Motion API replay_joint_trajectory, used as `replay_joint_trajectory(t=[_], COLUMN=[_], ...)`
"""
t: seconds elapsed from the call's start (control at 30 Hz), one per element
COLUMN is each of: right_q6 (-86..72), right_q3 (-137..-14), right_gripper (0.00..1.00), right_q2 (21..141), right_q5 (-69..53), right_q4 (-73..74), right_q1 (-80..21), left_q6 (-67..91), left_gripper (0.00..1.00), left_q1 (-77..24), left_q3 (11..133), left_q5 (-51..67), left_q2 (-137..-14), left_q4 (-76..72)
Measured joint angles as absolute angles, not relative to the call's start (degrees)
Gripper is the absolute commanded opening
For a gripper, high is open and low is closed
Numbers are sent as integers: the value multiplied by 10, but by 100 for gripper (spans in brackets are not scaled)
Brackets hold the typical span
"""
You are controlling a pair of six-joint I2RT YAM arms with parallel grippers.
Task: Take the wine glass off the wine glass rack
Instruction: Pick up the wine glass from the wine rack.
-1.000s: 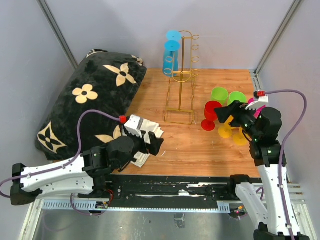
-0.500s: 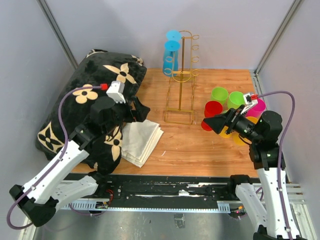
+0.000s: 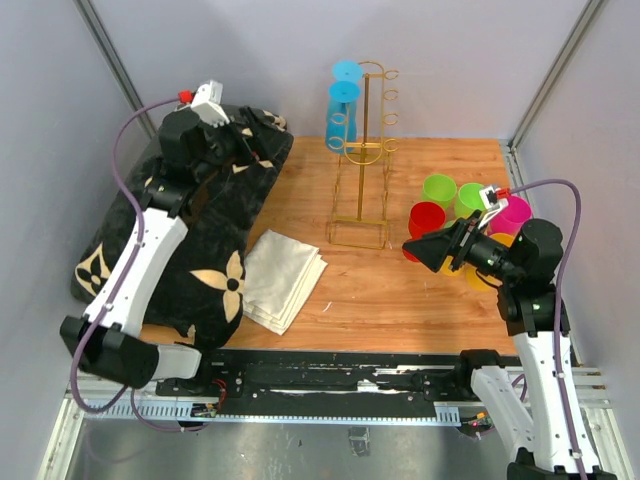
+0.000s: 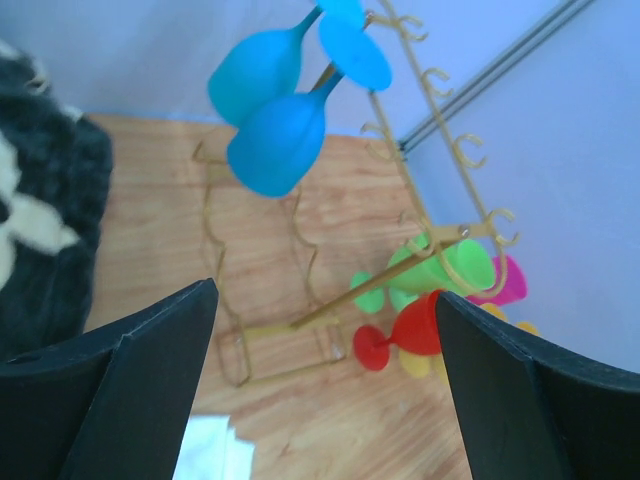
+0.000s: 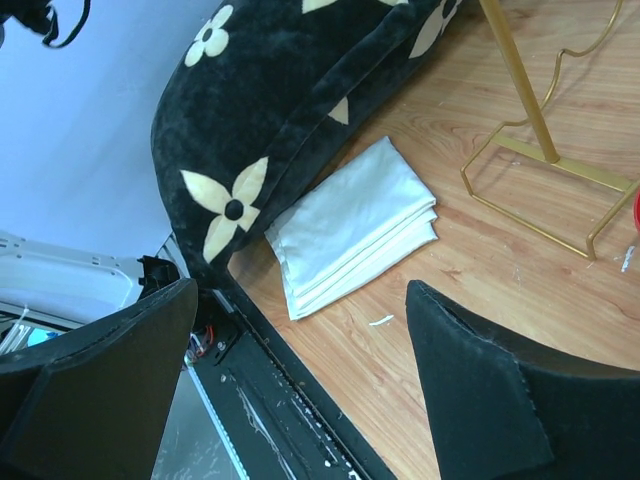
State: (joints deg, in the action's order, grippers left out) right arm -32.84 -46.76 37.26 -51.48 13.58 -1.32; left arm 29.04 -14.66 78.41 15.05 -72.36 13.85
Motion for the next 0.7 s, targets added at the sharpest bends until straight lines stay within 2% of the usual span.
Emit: replay_joint_trajectory(t=[0.2, 0.5, 0.7], right_q6=[-336, -341, -340], right_q3=[-471, -473, -482], right_gripper=[86, 86, 87], right_q2=[383, 392, 403], right_q5=[-521, -525, -525], right_q4=[136, 147, 154], right_q1=[-13, -13, -13], left_q6=[336, 384, 426], left_gripper=[92, 93, 93], left_q1=[-143, -139, -139], left_q3=[874, 1067, 1145], left_q5=[190, 224, 252], left_q2=[-840, -1032, -1126], left_q4=[80, 76, 68])
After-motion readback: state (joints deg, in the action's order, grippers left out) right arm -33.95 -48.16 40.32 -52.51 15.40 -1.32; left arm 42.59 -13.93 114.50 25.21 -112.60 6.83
